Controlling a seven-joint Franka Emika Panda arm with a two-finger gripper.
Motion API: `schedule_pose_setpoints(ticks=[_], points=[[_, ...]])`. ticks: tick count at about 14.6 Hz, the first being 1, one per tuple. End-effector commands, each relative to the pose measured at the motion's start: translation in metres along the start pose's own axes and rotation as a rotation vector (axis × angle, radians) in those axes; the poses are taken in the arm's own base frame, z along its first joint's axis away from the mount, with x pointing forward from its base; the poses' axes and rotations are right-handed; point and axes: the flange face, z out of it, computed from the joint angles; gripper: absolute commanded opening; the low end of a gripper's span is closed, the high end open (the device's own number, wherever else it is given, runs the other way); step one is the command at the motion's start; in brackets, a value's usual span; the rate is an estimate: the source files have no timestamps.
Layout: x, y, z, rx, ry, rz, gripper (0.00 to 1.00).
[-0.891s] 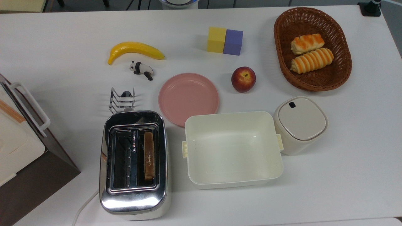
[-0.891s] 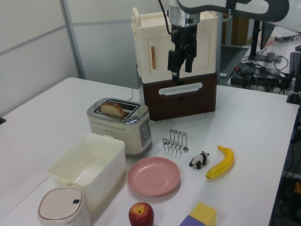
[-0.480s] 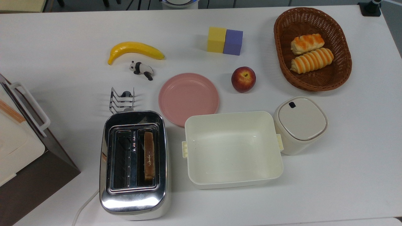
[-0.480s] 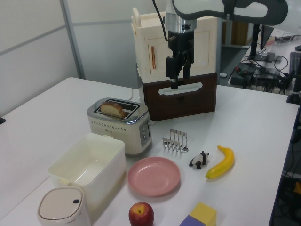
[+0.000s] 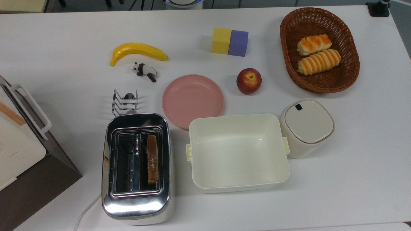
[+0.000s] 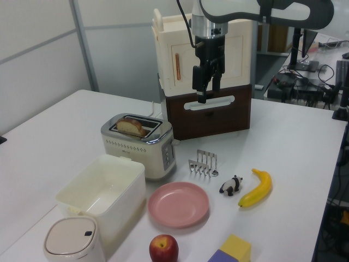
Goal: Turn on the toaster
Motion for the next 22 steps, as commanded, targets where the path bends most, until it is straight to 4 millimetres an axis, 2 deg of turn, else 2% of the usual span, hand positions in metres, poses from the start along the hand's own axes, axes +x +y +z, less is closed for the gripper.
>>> schedule_pose_setpoints(ticks=[1,13,17,20,22], points=[[-0.010,-0.003,-0.001,0.013,-0.004,0.018,1.00],[-0.006,0.004,0.000,0.004,-0.001,0.023,1.00],[-0.006,0.005,0.001,0.007,0.001,-0.061,1.00],[0.011,0.005,-0.006,0.001,0.133,-0.010,1.00],[0.031,0.007,0.016,-0.003,0.123,0.067,1.00]])
